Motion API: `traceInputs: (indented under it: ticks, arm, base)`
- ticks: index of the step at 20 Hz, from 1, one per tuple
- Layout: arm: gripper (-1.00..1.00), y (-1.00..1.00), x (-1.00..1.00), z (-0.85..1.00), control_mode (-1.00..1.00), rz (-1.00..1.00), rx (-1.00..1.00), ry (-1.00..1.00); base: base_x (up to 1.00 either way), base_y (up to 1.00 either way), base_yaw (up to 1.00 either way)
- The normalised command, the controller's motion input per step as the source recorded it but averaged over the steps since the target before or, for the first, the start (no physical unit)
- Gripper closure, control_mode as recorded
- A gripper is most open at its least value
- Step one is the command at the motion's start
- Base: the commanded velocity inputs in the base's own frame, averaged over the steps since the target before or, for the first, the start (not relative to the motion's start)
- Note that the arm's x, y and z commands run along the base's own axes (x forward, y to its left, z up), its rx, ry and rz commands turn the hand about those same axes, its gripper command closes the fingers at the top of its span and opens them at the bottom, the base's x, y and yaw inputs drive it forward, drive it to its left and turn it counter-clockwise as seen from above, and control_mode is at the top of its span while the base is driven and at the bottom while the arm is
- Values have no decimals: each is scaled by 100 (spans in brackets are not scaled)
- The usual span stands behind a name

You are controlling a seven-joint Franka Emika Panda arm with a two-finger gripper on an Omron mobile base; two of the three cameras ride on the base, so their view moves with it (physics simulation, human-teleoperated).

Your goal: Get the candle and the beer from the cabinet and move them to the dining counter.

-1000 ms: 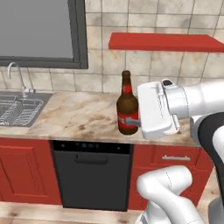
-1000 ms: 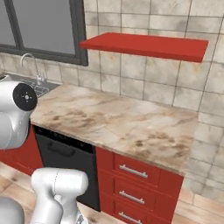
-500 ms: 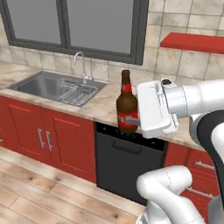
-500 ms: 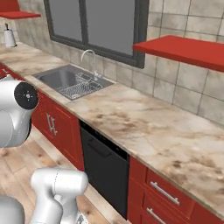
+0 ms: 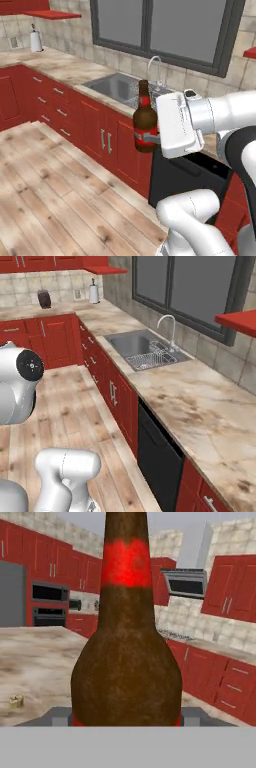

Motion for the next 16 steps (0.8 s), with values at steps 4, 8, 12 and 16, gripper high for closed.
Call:
traceInputs:
  ticks: [4, 8, 12, 16]
  arm:
    - [100, 0, 0, 0, 100, 0, 0, 0]
    - [100, 0, 0, 0, 100, 0, 0, 0]
    - [100, 0, 0, 0, 100, 0, 0, 0]
    - [100, 0, 0, 0, 100, 0, 0, 0]
  base:
    - [-37, 0, 59]
    - [-34, 0, 58]
    - [-29, 0, 56]
    - [-29, -1, 55]
